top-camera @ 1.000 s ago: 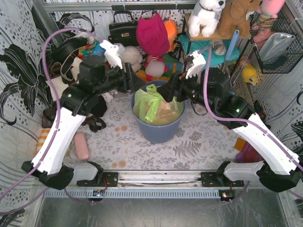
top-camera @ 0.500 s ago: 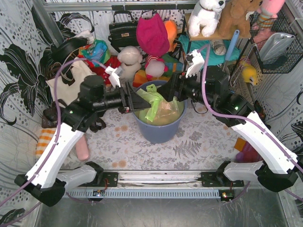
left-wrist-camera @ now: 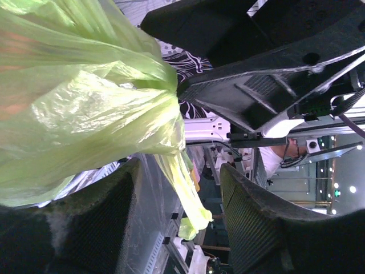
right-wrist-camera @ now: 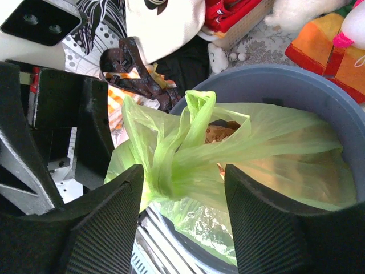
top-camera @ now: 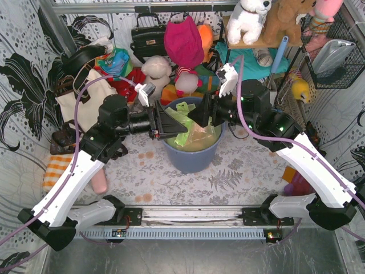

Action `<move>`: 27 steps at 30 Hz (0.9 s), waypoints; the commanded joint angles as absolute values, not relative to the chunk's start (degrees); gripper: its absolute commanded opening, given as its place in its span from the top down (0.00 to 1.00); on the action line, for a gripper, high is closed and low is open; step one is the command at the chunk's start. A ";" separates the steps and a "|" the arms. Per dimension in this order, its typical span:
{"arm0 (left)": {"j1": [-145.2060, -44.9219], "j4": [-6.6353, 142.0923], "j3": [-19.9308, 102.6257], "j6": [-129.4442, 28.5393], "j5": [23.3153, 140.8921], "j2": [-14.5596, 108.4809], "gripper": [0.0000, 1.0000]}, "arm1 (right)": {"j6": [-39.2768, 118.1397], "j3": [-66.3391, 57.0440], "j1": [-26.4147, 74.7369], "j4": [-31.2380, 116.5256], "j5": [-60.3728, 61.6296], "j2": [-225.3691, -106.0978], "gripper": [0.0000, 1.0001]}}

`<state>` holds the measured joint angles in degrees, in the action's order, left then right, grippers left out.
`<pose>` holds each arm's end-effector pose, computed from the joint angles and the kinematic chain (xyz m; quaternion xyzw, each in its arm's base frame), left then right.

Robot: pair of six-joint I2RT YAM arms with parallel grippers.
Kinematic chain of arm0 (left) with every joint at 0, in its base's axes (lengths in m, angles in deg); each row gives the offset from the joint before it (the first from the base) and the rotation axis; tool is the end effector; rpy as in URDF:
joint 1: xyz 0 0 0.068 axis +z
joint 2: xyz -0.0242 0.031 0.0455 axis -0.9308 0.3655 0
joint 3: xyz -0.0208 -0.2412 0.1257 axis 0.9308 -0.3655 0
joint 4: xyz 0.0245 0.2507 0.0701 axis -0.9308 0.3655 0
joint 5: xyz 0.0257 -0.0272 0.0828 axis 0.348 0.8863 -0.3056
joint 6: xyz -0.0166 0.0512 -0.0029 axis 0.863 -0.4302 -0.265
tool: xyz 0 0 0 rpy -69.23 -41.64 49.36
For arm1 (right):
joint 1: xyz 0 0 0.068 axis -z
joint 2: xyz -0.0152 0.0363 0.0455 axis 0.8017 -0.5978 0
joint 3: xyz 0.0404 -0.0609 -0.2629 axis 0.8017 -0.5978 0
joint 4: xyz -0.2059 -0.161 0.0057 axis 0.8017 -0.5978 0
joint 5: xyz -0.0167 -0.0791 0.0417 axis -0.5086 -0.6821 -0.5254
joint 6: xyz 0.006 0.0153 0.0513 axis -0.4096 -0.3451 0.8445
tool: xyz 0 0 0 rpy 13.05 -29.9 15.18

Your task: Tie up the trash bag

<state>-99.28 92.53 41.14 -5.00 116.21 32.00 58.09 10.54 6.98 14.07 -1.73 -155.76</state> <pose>0.1736 -0.1311 0.4313 0.0594 0.7537 -0.6115 0.2332 0.1723 0.1852 0.4846 -0.1671 0.7442 0.4070 0.5025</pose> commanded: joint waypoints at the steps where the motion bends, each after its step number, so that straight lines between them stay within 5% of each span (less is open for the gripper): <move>1: -100.01 86.29 38.95 -2.10 117.95 31.14 0.37 | 56.52 10.87 7.23 13.87 0.44 -156.17 0.43; 7: -102.46 84.74 34.70 -1.65 115.69 31.85 0.42 | 56.06 9.21 7.23 15.54 4.86 -156.36 0.60; 13: -103.21 98.85 37.78 -10.32 106.29 33.84 0.82 | 55.89 6.37 7.23 15.98 8.06 -156.77 0.80; 17: -103.37 102.25 38.84 -12.52 101.79 33.73 0.92 | 56.43 3.66 7.23 16.88 9.86 -156.29 0.84; 19: -103.37 104.50 39.16 -13.70 99.42 34.06 0.95 | 56.51 3.99 7.23 15.84 9.46 -156.28 0.82; 24: -103.46 106.18 38.38 -14.97 97.13 34.65 0.98 | 56.96 7.60 7.23 13.97 3.82 -155.85 0.51; 27: -103.54 106.62 38.00 -15.49 96.27 35.03 0.99 | 57.61 9.58 7.30 15.39 0.77 -156.16 0.44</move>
